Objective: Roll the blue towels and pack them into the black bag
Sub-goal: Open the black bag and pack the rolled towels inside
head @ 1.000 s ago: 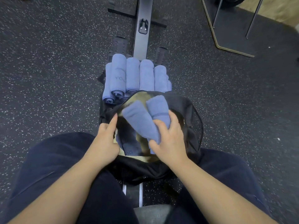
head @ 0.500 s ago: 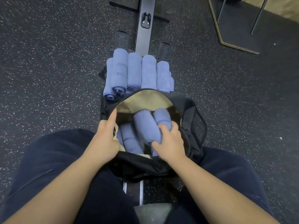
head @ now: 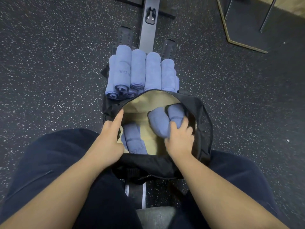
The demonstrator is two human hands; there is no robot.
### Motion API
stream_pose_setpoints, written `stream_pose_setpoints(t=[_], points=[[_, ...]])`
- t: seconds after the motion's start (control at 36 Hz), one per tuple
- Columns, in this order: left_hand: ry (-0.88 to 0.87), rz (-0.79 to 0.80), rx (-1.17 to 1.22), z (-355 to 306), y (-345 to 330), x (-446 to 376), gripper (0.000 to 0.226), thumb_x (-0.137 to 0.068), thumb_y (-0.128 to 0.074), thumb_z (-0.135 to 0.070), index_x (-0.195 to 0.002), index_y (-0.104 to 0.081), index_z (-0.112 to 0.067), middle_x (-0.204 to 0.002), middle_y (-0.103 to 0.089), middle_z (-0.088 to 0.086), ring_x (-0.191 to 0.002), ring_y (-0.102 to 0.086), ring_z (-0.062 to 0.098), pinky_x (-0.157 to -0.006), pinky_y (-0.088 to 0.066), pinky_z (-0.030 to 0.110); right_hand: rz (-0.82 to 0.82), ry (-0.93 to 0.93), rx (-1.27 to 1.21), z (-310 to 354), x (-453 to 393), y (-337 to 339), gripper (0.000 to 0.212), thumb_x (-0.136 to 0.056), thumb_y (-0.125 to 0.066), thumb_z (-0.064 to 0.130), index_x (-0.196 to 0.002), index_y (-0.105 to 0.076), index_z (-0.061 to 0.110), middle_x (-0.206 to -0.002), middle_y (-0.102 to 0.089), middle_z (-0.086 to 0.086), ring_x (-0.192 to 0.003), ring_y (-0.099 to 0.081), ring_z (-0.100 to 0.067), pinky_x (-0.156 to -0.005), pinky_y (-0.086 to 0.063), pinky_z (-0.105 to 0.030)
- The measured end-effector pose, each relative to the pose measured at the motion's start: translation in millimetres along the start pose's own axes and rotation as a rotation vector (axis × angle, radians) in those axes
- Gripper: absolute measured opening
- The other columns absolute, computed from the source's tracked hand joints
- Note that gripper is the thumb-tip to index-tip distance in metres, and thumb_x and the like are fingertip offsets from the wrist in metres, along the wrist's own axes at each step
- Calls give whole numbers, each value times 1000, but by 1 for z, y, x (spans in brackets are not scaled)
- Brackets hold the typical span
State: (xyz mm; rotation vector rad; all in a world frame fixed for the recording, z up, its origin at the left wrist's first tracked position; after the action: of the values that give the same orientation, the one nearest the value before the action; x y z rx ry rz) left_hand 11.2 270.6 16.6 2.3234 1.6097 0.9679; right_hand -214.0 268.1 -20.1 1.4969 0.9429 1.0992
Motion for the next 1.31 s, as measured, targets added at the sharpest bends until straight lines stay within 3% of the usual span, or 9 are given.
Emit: stream_pose_setpoints(t=[0.11,0.33,0.58,0.81,0.89,1.0,1.14,1.22,1.31], points=[[-17,6,-8,1,0,1,102,-78,-44,7,-144,4,-55,-98,-34,-14,-85,-45,-1,-66,-34,9,96,-44,-117,15,9,-22,51,-83,-62,26,-127,-37,22,-153,-6,-17,-113,-39,-35,-86,-41,-37],[-32,13,-10,1,0,1,103,-78,-47,9,-145,5,-50,-96,-34,-9,-85,-42,-4,-66,-33,4,122,-23,-242,21,28,-44,51,-83,-64,21,-126,-37,23,-154,-1,-14,-121,-36,-33,-91,-40,-35],[-37,40,-34,-1,-1,5,106,-78,-47,9,-138,8,-60,-99,-35,-11,-80,-44,-3,-64,-33,5,251,25,-289,28,39,-66,56,-82,-69,26,-127,-36,24,-152,-2,-12,-125,-33,-31,-101,-35,-33],[-23,44,-39,-3,-3,5,105,-77,-48,10,-144,2,-53,-98,-35,-10,-81,-44,-10,-64,-33,3,424,-37,-587,25,32,-70,102,-72,-78,37,-148,-11,22,-145,-20,-14,-133,-28,-32,-107,-28,-34],[-27,40,-43,-3,-3,4,104,-77,-48,10,-145,2,-52,-97,-35,-10,-79,-44,-11,-65,-33,2,423,-66,-690,25,31,-68,95,-81,-70,41,-150,-11,18,-147,-25,-15,-135,-29,-32,-109,-25,-35],[-22,33,-50,-1,-2,4,103,-78,-47,10,-145,2,-52,-96,-34,-13,-76,-45,-11,-65,-33,3,411,-52,-731,27,28,-65,69,-93,-55,22,-150,-16,15,-151,-22,-12,-136,-30,-30,-108,-27,-34],[-39,37,-55,0,-1,4,105,-78,-48,11,-140,2,-57,-93,-34,-12,-74,-45,-8,-65,-33,5,433,-37,-695,25,24,-66,62,-96,-45,16,-150,-14,17,-154,-18,-11,-134,-33,-31,-106,-30,-35],[-44,21,-59,1,2,4,104,-77,-47,12,-134,1,-61,-93,-35,-11,-77,-45,-8,-67,-33,3,449,-32,-633,29,23,-65,65,-98,-46,29,-151,-11,16,-155,-17,-12,-133,-32,-34,-107,-31,-38],[-43,-13,-79,4,5,4,104,-77,-46,12,-132,0,-62,-94,-36,-12,-82,-44,-9,-68,-32,1,490,-28,-550,35,25,-67,94,-86,-59,54,-152,-2,19,-156,-8,-9,-134,-28,-35,-108,-30,-42]])
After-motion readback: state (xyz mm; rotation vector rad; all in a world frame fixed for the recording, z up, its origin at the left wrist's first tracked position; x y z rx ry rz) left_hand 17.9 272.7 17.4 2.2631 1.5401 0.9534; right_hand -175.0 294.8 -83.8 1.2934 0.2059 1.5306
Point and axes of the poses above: each hand's wrist, its own x-axis away from the middle knuckle, its own y-axis out of the back of the hand, z = x × y, the point moved 2 cm from there along -x, towards the middle knuckle
